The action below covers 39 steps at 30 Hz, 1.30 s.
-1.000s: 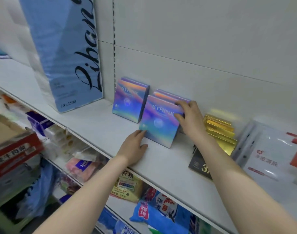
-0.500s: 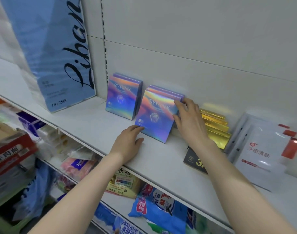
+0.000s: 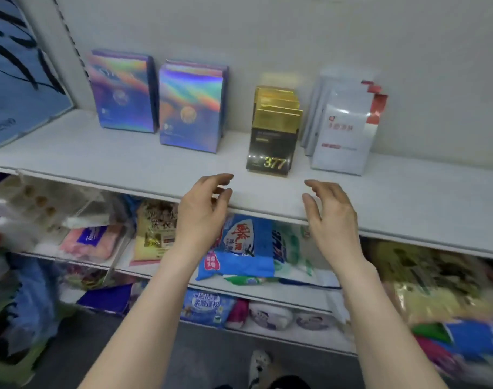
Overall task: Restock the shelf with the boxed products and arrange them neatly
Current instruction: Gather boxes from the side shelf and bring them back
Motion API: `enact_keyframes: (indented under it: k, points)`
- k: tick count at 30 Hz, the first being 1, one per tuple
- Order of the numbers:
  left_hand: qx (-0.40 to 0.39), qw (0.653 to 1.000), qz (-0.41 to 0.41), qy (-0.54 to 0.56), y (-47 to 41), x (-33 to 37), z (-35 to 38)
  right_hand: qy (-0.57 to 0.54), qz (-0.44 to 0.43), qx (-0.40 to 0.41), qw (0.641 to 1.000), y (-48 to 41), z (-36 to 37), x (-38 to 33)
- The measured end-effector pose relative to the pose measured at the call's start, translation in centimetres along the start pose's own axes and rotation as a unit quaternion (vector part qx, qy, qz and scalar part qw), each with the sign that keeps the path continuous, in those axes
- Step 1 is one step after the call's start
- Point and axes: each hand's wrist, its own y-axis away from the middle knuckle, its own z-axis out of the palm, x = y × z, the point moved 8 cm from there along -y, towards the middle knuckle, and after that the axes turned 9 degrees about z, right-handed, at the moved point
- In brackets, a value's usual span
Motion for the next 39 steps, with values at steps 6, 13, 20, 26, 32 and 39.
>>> enact_keyframes:
  k: [6, 13, 20, 26, 32, 39]
  points:
    - [-0.088, 0.994, 0.048, 0.048, 2.9, 6.7, 7.9, 0.017, 0.103, 0.087, 0.991, 5.3, -8.0, 10.1]
    - [-0.189, 0.969, 0.125, 0.101, 6.0, 18.9, 20.8, 0.075, 0.200, 0.141, 0.967, 11.6, -18.9, 23.0]
    - [-0.253, 0.933, 0.219, 0.136, 8.3, 33.9, 35.2, 0.151, 0.267, 0.140, 0.941, 16.3, -32.0, 37.0]
    - [-0.279, 0.912, 0.294, 0.064, 7.1, 45.1, 45.7, 0.194, 0.286, 0.112, 0.932, 14.4, -41.4, 46.5]
    - [-0.342, 0.881, 0.325, 0.017, 4.4, 51.8, 56.4, 0.214, 0.291, 0.114, 0.925, 9.3, -48.1, 53.3]
    - [-0.364, 0.854, 0.371, 0.010, 0.2, 57.3, 68.5, 0.248, 0.304, 0.110, 0.913, 2.4, -52.9, 61.2]
